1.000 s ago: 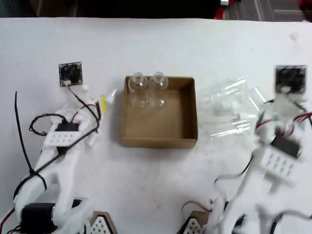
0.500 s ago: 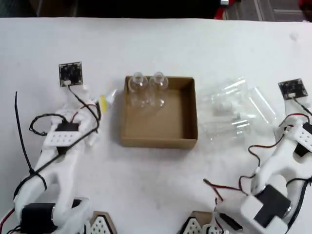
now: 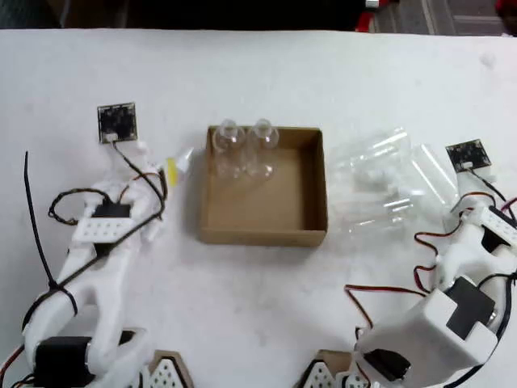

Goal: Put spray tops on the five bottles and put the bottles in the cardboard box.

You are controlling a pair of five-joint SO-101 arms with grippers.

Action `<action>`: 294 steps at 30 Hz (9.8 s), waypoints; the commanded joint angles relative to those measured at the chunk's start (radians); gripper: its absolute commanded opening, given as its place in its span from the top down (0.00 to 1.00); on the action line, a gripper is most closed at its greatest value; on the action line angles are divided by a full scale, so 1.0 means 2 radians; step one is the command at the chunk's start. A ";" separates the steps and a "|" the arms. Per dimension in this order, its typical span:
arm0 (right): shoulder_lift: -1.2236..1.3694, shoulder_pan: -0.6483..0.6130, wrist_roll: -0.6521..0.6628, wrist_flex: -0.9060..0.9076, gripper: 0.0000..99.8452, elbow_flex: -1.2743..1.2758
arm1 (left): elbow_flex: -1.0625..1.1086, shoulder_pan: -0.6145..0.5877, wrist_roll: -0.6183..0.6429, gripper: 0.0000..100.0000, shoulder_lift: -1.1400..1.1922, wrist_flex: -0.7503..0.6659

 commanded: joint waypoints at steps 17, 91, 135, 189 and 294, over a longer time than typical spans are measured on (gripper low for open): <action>-0.003 -0.056 0.051 -0.010 0.83 -0.005 | -0.031 0.006 -0.004 0.82 0.001 -0.002; -0.642 -0.432 -0.056 0.425 0.98 0.055 | -0.025 0.114 0.046 0.71 -0.544 0.343; -0.670 -0.638 -0.158 0.467 0.98 0.028 | 0.079 0.176 -0.035 0.71 -0.580 0.274; -0.049 -0.422 -0.277 0.512 0.98 -0.443 | 0.216 0.003 0.029 0.83 -0.583 0.061; 0.022 -0.043 0.005 0.600 0.82 -0.575 | 0.218 0.003 0.008 0.83 -0.583 0.061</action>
